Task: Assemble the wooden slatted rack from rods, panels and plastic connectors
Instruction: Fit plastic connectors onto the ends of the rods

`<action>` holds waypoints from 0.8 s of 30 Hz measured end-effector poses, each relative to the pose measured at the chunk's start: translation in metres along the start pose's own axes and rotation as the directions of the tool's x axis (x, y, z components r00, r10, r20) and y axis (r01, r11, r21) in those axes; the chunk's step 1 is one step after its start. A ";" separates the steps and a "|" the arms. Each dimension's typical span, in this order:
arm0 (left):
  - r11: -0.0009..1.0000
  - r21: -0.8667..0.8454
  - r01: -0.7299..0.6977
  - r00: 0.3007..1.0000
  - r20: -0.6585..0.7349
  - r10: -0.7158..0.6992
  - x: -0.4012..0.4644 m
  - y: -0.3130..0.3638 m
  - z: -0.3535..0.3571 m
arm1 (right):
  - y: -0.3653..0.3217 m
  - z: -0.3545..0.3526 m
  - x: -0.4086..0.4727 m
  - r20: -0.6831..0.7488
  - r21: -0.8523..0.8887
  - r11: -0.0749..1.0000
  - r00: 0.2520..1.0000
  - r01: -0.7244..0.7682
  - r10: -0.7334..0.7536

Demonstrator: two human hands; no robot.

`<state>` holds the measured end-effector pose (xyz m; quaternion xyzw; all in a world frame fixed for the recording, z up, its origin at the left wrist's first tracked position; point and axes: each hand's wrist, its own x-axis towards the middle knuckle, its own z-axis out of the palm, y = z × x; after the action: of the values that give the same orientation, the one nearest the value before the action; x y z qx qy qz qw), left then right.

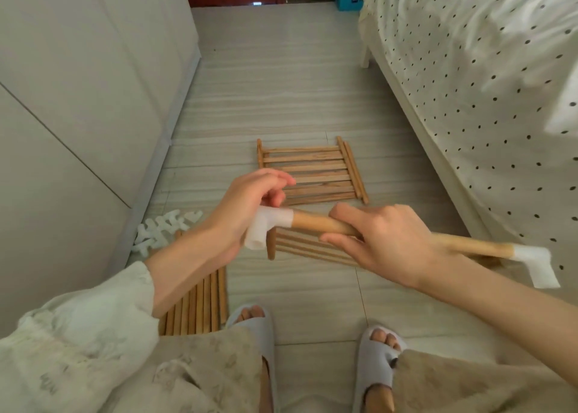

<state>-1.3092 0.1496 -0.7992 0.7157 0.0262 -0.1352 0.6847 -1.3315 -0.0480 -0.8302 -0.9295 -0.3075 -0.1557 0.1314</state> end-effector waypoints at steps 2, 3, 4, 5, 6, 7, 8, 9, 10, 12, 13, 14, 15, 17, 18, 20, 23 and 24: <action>1.000 -0.008 -0.004 1.000 -0.021 0.004 0.001 -0.006 0.001 | -0.001 0.004 -0.002 0.000 -0.047 0.999 1.000 0.024 -0.024; 1.000 0.005 -0.026 0.999 -0.032 0.026 0.001 -0.008 0.002 | -0.002 0.005 -0.002 -0.009 -0.065 0.997 0.999 0.031 -0.031; 0.999 0.016 -0.050 0.998 -0.042 0.051 -0.001 -0.009 0.003 | -0.002 0.005 -0.002 -0.020 -0.079 0.996 0.999 0.039 -0.040; 0.997 0.018 -0.074 0.996 -0.046 0.074 -0.002 -0.010 0.004 | -0.002 0.006 -0.001 -0.032 -0.091 0.995 0.998 0.046 -0.049; 0.996 0.013 -0.089 0.995 -0.045 0.090 -0.002 -0.011 0.004 | -0.001 0.008 -0.001 -0.042 -0.097 0.994 0.997 0.053 -0.057; 0.995 0.002 -0.097 0.994 -0.039 0.097 -0.002 -0.013 0.004 | 0.000 0.011 -0.001 -0.051 -0.098 0.993 0.997 0.059 -0.064; 0.995 -0.014 -0.099 0.995 -0.033 0.098 -0.001 -0.013 0.004 | 0.000 0.014 -0.001 -0.057 -0.091 0.994 0.996 0.064 -0.069; 0.995 -0.030 -0.099 0.995 -0.024 0.098 0.000 -0.014 0.003 | 0.000 0.017 -0.001 -0.059 -0.076 0.995 0.996 0.066 -0.071; 0.994 -0.043 -0.100 0.995 -0.010 0.100 0.001 -0.015 0.002 | 0.000 0.021 -0.002 -0.061 -0.056 0.996 0.996 0.066 -0.069; 0.992 -0.077 -0.102 0.994 0.038 0.105 0.004 -0.019 0.001 | -0.001 0.027 -0.003 -0.065 -0.008 0.999 0.997 0.046 -0.047; 0.990 -0.099 -0.098 0.993 0.060 0.104 0.004 -0.021 0.002 | -0.001 0.030 -0.005 -0.062 0.013 0.999 0.998 0.034 -0.033; 0.990 -0.107 -0.091 0.992 0.073 0.099 0.004 -0.023 0.002 | -0.001 0.033 -0.007 -0.051 0.033 0.999 0.998 0.024 -0.022; 0.992 -0.097 -0.084 0.993 0.080 0.092 0.004 -0.027 0.003 | 0.000 0.036 -0.009 -0.033 0.049 0.999 0.999 0.018 -0.016; 0.995 -0.072 -0.066 0.993 0.097 0.073 0.004 -0.037 0.006 | 0.005 0.040 -0.012 0.020 0.065 0.998 1.000 0.022 -0.023; 0.996 -0.072 -0.054 0.992 0.112 0.062 0.005 -0.042 0.008 | 0.007 0.041 -0.014 0.047 0.067 0.997 0.998 0.026 -0.029; 0.994 -0.106 -0.039 0.989 0.136 0.054 0.005 -0.050 0.012 | 0.012 0.042 -0.017 0.091 0.084 0.996 0.996 0.009 -0.016; 0.988 -0.136 -0.072 0.982 0.163 0.094 0.011 -0.055 0.016 | 0.014 0.044 -0.023 0.138 0.160 0.984 0.989 -0.076 0.054; 0.988 -0.131 -0.086 0.979 0.171 0.108 0.014 -0.056 0.017 | 0.015 0.045 -0.023 0.155 0.175 0.979 0.985 -0.105 0.078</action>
<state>-1.3112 0.1340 -0.8570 0.6575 -0.0617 -0.1631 0.7330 -1.3304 -0.0568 -0.8824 -0.9356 -0.2863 -0.0513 0.2001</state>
